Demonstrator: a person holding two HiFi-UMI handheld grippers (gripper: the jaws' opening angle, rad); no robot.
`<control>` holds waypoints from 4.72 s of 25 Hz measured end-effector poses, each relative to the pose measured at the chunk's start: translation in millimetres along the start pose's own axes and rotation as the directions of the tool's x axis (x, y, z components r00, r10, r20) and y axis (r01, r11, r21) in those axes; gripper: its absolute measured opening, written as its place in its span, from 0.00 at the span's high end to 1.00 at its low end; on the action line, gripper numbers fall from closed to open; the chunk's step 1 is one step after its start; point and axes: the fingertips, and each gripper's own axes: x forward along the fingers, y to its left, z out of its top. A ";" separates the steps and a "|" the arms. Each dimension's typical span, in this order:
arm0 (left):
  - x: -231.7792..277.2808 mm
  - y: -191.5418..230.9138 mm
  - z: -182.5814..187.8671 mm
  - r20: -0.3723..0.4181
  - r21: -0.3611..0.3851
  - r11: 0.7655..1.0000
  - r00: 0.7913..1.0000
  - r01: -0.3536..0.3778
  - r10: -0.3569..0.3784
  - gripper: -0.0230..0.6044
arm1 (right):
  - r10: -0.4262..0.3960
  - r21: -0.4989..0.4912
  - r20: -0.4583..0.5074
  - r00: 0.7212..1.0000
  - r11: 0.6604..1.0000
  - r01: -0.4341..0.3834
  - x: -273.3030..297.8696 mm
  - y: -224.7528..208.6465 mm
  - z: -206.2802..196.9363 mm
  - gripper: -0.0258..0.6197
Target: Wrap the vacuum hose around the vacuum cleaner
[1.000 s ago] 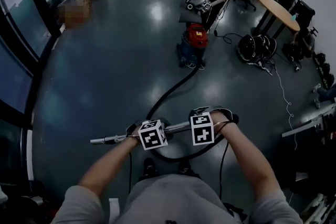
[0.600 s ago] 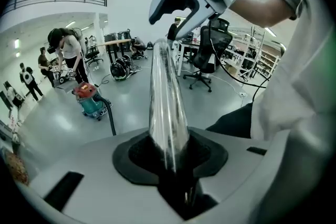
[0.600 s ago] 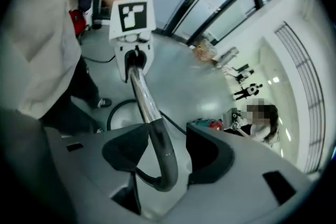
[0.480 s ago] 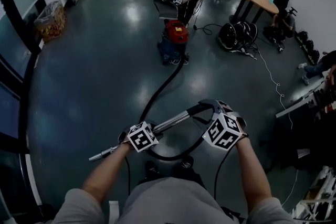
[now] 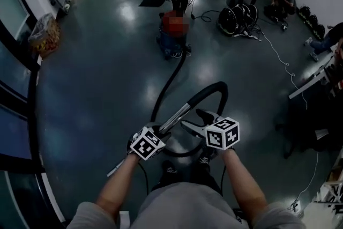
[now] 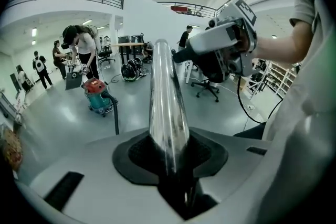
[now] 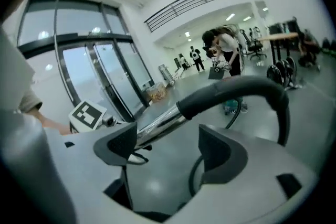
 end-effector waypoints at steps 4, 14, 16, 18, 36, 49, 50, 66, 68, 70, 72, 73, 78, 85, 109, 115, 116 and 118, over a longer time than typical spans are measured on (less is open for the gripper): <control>-4.7 -3.3 2.5 0.025 -0.022 1.000 1.000 -0.017 0.017 0.75 | 0.060 0.250 0.126 0.990 0.964 -0.090 29.1 3.8 -1.7 0.37; -8.0 -24.8 17.6 0.099 -0.044 0.999 0.995 -0.001 0.005 0.75 | 0.096 0.367 0.397 0.913 0.895 -0.254 38.4 0.2 42.1 0.49; -2.8 -27.2 17.6 0.106 -0.047 0.999 0.994 0.006 -0.001 0.75 | 0.083 0.319 0.402 0.912 0.921 -0.224 34.2 1.5 46.3 0.64; 1.3 -29.6 17.6 0.117 -0.043 0.999 0.993 0.012 -0.007 0.75 | 0.077 0.314 0.393 0.916 0.925 -0.212 31.2 0.3 45.6 0.67; 64.6 -70.6 68.1 0.092 0.165 0.984 0.993 0.060 -0.076 0.67 | -0.083 0.217 0.268 0.960 0.976 0.024 -47.3 -56.0 46.7 0.74; 54.0 -64.1 122.7 0.081 0.230 0.973 0.997 -0.027 0.009 0.55 | -0.078 -0.026 0.096 0.992 0.996 0.080 -107.6 -116.9 37.3 0.75; 53.1 -63.5 134.3 0.092 0.250 0.967 0.996 -0.040 0.018 0.55 | -0.074 -0.048 0.077 0.994 0.996 0.078 -110.7 -119.3 33.7 0.75; 69.0 -126.4 365.8 0.247 0.682 0.704 0.968 -0.199 0.035 0.55 | 0.076 -0.336 -0.256 0.964 0.928 -0.163 -172.8 -141.0 -30.2 0.75; 69.5 -132.6 379.4 0.239 0.724 0.661 0.971 -0.196 0.027 0.55 | 0.089 -0.356 -0.297 0.951 0.914 -0.197 -177.7 -140.8 -36.2 0.75; 69.8 -139.1 385.9 0.214 0.766 0.620 0.977 -0.172 0.006 0.55 | 0.098 -0.365 -0.335 0.937 0.903 -0.225 -181.6 -141.1 -43.2 0.75; 71.8 -148.4 387.0 0.162 0.798 0.592 0.986 -0.111 -0.034 0.55 | 0.096 -0.374 -0.372 0.923 0.895 -0.244 -186.0 -144.6 -50.4 0.75; 74.0 -153.4 386.4 0.130 0.811 0.581 0.990 -0.074 -0.055 0.55 | 0.093 -0.380 -0.390 0.916 0.890 -0.252 -188.5 -147.5 -53.9 0.75; 94.3 -156.3 376.7 -0.026 0.880 0.470 0.995 0.068 -0.095 0.55 | 0.042 -0.426 -0.462 0.886 0.865 -0.263 -190.6 -164.3 -64.2 0.75; 104.9 -136.8 386.7 -0.070 0.926 0.360 0.988 0.115 -0.134 0.54 | -0.050 -0.470 -0.551 0.833 0.843 -0.260 -180.7 -189.3 -66.6 0.76; 140.9 -6.6 318.3 -0.454 0.848 0.206 0.870 0.489 -0.193 0.50 | -0.248 -0.551 -0.766 0.593 0.728 -0.407 -101.3 -246.9 -19.8 0.77; 157.5 12.3 315.4 -0.450 0.841 0.228 0.869 0.490 -0.206 0.51 | -0.214 -0.475 -0.839 0.500 0.736 -0.482 -99.4 -255.5 -21.7 0.77; 161.7 14.4 316.5 -0.449 0.843 0.227 0.871 0.487 -0.202 0.51 | -0.194 -0.448 -0.853 0.484 0.747 -0.491 -101.8 -256.2 -24.2 0.77; 170.9 16.5 320.5 -0.450 0.845 0.225 0.872 0.486 -0.193 0.61 | -0.169 -0.408 -0.875 0.453 0.761 -0.505 -107.1 -261.7 -29.1 0.77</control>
